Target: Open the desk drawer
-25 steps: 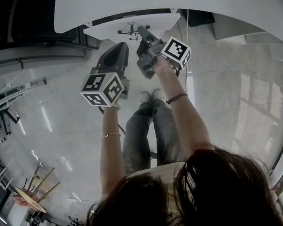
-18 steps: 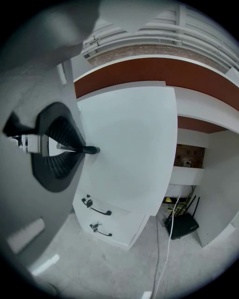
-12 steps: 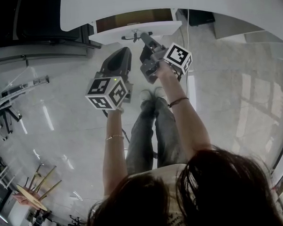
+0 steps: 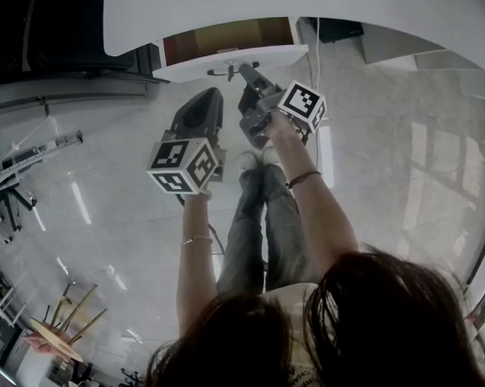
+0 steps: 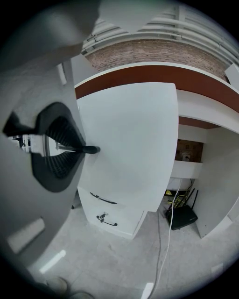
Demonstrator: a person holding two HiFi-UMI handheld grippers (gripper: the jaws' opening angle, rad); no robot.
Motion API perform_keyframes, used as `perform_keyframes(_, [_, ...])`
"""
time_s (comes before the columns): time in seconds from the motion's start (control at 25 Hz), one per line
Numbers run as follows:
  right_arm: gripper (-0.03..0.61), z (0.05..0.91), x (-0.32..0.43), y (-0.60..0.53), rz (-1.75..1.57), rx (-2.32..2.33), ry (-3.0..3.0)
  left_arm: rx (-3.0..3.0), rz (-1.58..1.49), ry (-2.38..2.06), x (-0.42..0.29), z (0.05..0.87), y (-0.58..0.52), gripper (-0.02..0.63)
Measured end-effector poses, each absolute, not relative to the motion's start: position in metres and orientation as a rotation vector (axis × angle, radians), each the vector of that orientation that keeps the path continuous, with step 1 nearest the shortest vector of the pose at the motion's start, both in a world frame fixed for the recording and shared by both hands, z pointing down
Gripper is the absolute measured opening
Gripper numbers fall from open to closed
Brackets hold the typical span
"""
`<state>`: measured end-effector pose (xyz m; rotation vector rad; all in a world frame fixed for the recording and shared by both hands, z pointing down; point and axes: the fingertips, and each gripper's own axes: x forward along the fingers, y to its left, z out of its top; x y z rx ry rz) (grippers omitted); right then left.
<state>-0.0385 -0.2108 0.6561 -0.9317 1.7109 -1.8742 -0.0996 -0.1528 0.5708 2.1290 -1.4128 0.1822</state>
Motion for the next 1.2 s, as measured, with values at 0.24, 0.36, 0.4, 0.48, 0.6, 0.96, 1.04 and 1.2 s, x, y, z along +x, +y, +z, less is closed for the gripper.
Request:
perform_keyframes(0.24, [0.034,0.658,-0.035,-0.202,-1.878,-0.950,1.697,2.131,0.194,-1.392,-0.096,0.572,-0.147,-0.002])
perform_keyframes(0.36, [0.034,0.661,-0.035,-0.200,-1.887,-0.953,1.683,2.122,0.206,-1.385,-0.097,0.575,-0.147,-0.002])
perform_keyframes(0.4, [0.034,0.661,-0.035,-0.200,-1.889,-0.954,1.683,2.121,0.206,-1.383,-0.096,0.574,-0.146,-0.002])
perform_keyframes(0.48, [0.034,0.660,-0.034,-0.199,-1.890,-0.956,1.685,2.123,0.205,-1.379,-0.096,0.573,-0.145,-0.002])
perform_keyframes(0.6, [0.034,0.661,-0.035,-0.199,-1.890,-0.959,1.679,2.123,0.203,-1.379,-0.098,0.573,-0.146,-0.002])
perform_keyframes(0.96, [0.028,0.659,-0.032,-0.196,-1.865,-0.956,1.650,2.122,0.205,-1.373,-0.100,0.574,-0.144,-0.002])
perform_keyframes(1.04, [0.028,0.658,-0.032,-0.197,-1.855,-0.956,1.647,2.121,0.204,-1.375,-0.100,0.574,-0.145,-0.002])
perform_keyframes(1.2, [0.026,0.659,-0.031,-0.197,-1.842,-0.963,1.648,2.122,0.209,-1.374,-0.101,0.575,-0.145,-0.002])
